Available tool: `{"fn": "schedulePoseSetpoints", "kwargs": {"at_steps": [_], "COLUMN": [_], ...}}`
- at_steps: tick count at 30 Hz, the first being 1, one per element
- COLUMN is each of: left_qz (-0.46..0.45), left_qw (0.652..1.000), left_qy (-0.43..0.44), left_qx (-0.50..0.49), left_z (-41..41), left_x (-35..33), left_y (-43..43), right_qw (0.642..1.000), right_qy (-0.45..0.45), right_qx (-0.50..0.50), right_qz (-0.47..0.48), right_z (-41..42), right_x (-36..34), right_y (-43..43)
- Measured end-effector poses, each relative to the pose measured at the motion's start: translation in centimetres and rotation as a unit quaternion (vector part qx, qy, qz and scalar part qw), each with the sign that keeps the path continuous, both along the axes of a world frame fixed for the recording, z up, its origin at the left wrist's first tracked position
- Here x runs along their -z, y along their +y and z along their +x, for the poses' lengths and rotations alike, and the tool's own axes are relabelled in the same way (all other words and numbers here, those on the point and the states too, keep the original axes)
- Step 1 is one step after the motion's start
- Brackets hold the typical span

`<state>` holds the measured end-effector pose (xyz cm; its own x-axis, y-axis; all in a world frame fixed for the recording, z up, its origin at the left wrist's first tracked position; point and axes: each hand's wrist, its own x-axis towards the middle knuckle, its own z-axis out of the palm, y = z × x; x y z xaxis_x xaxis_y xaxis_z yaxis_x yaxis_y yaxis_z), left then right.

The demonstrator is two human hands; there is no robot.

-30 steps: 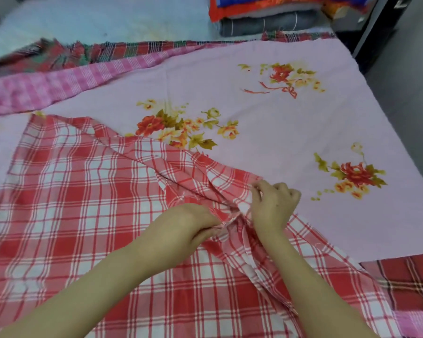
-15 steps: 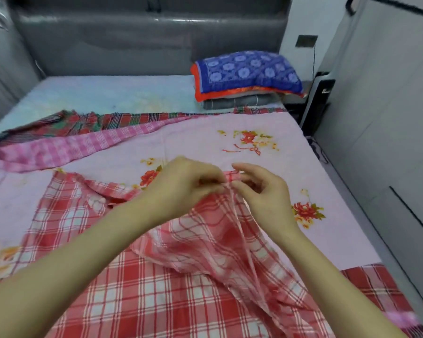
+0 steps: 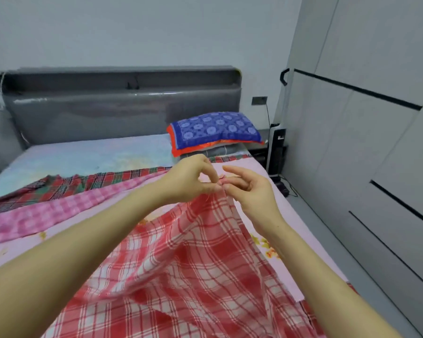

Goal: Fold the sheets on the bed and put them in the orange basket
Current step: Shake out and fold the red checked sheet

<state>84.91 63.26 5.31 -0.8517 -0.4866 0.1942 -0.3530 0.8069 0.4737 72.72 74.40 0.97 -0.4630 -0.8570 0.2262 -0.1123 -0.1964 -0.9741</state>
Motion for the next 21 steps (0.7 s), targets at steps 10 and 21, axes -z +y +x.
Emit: {"fn": "schedulePoseSetpoints", "kwargs": {"at_steps": [10, 21], "left_qz": [0.044, -0.102], "left_qw": [0.997, 0.995], "left_qy": [0.040, 0.021], "left_qx": [0.039, 0.008], "left_z": [-1.8, -2.3], "left_x": [-1.5, -2.1], "left_y": [2.2, 3.3], "right_qw": [0.999, 0.999], "right_qy": [0.019, -0.021], "right_qx": [0.039, 0.000], "right_qz": [0.003, 0.029], "right_z": [-0.8, -1.1], "right_x": [-1.1, -2.1], "right_y": [1.5, 3.5]}}
